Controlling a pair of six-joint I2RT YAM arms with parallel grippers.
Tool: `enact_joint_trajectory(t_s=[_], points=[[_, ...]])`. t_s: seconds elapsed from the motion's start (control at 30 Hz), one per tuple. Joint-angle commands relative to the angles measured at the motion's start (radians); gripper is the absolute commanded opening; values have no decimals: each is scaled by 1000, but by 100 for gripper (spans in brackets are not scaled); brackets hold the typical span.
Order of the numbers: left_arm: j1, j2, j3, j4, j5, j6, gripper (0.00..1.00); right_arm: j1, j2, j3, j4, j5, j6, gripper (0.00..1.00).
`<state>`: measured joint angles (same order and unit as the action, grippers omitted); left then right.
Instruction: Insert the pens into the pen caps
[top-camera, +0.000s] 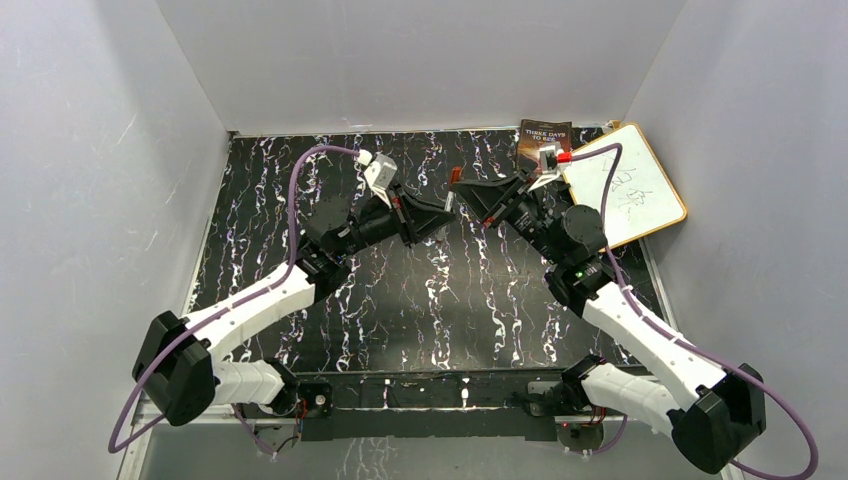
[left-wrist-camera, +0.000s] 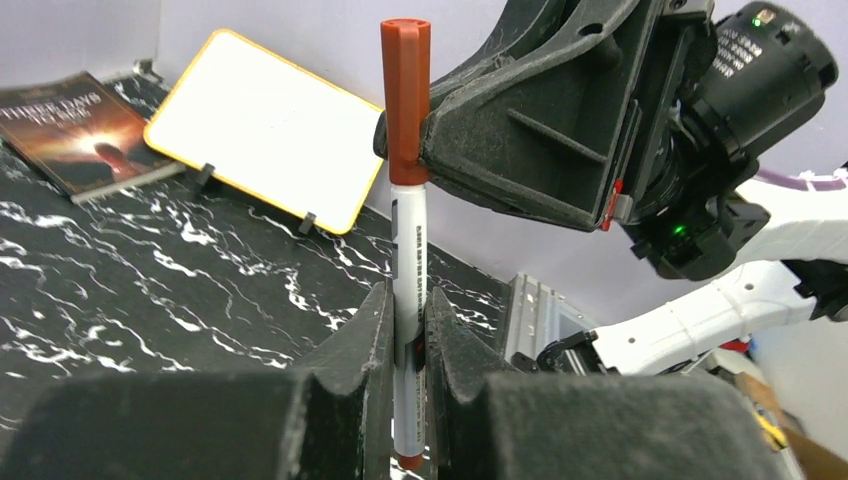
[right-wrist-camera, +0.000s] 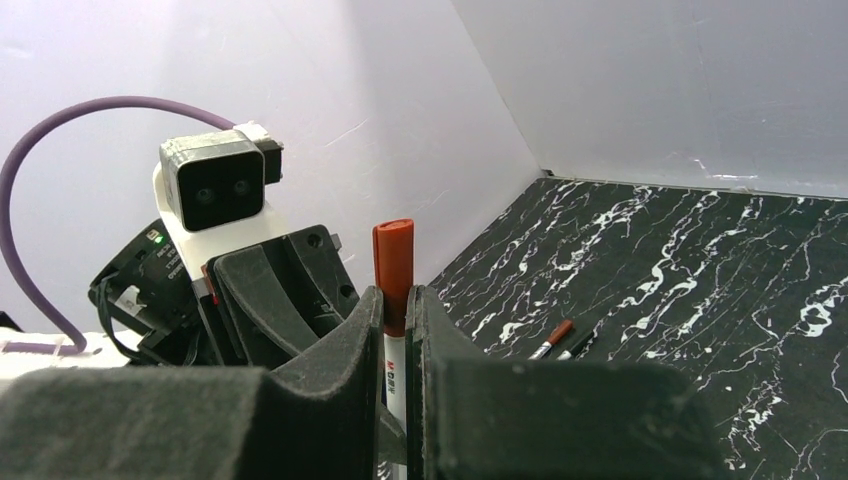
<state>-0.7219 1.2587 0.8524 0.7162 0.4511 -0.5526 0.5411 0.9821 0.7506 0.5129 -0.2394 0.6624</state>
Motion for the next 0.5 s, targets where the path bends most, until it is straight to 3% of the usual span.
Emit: enact_joint_trajectory(t_s=[0.0,0.23,0.47], points=[[9,-98,61,74,70,157,0,2,-5,101,-121,-29,-79,0],[9,-129,89,-42,79,257,0,2,-4,165,-178,-22,-128,0],[9,-143,84,-62,116,265,0,2,-7,191,-182,-28,-130,17]])
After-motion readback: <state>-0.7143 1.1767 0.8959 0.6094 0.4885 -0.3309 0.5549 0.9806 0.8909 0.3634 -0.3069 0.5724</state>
